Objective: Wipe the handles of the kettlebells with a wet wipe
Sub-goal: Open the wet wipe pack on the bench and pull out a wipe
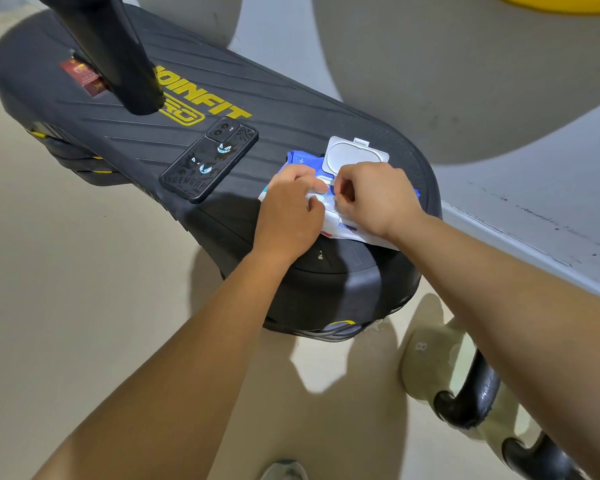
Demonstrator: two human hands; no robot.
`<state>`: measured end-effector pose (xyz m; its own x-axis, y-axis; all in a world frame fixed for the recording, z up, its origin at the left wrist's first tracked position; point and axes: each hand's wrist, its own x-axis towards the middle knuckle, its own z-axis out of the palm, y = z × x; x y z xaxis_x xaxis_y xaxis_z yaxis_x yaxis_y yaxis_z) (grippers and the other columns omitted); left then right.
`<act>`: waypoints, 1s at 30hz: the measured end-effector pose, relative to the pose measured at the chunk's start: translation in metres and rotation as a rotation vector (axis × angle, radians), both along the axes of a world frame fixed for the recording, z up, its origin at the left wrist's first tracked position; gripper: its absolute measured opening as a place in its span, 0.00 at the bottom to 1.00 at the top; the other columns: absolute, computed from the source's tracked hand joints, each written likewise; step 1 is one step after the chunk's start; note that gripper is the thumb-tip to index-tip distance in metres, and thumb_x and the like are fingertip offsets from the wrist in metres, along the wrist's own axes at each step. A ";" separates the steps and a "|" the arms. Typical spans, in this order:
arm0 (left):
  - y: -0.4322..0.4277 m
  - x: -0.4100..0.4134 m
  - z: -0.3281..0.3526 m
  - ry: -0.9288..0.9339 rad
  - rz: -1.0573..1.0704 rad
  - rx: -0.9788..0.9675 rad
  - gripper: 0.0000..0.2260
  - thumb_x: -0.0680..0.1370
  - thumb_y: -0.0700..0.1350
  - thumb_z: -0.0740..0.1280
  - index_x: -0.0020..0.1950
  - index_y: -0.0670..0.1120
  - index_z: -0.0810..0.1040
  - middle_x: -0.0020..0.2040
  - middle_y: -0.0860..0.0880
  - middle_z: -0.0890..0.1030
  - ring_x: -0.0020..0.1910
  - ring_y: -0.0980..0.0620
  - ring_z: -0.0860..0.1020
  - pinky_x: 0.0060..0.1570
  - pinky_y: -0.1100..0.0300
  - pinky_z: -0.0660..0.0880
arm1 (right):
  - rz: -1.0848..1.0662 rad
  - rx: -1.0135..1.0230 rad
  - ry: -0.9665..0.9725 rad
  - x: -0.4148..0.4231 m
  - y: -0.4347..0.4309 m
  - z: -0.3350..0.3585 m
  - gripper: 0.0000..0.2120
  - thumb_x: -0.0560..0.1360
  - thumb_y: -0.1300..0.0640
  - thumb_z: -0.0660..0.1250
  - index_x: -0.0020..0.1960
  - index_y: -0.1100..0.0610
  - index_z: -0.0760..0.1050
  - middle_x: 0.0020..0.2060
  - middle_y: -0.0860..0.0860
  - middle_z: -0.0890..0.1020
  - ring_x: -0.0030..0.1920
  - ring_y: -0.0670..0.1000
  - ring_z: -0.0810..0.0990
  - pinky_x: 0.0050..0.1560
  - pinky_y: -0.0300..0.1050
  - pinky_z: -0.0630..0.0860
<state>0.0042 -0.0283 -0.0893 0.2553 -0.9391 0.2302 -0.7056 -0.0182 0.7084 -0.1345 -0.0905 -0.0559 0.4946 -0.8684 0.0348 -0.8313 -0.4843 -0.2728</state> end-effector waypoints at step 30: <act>0.039 -0.003 -0.008 -0.134 0.085 0.047 0.26 0.73 0.57 0.72 0.67 0.52 0.70 0.67 0.55 0.71 0.67 0.52 0.66 0.57 0.58 0.70 | -0.044 0.701 0.016 0.015 -0.011 0.040 0.12 0.61 0.53 0.63 0.37 0.61 0.76 0.35 0.52 0.75 0.38 0.53 0.70 0.43 0.45 0.67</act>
<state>0.0008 0.0105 -0.0975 0.3041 -0.9259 0.2241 -0.7882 -0.1124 0.6051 -0.1198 -0.1014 -0.0156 0.4544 -0.7025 -0.5478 -0.8524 -0.1643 -0.4964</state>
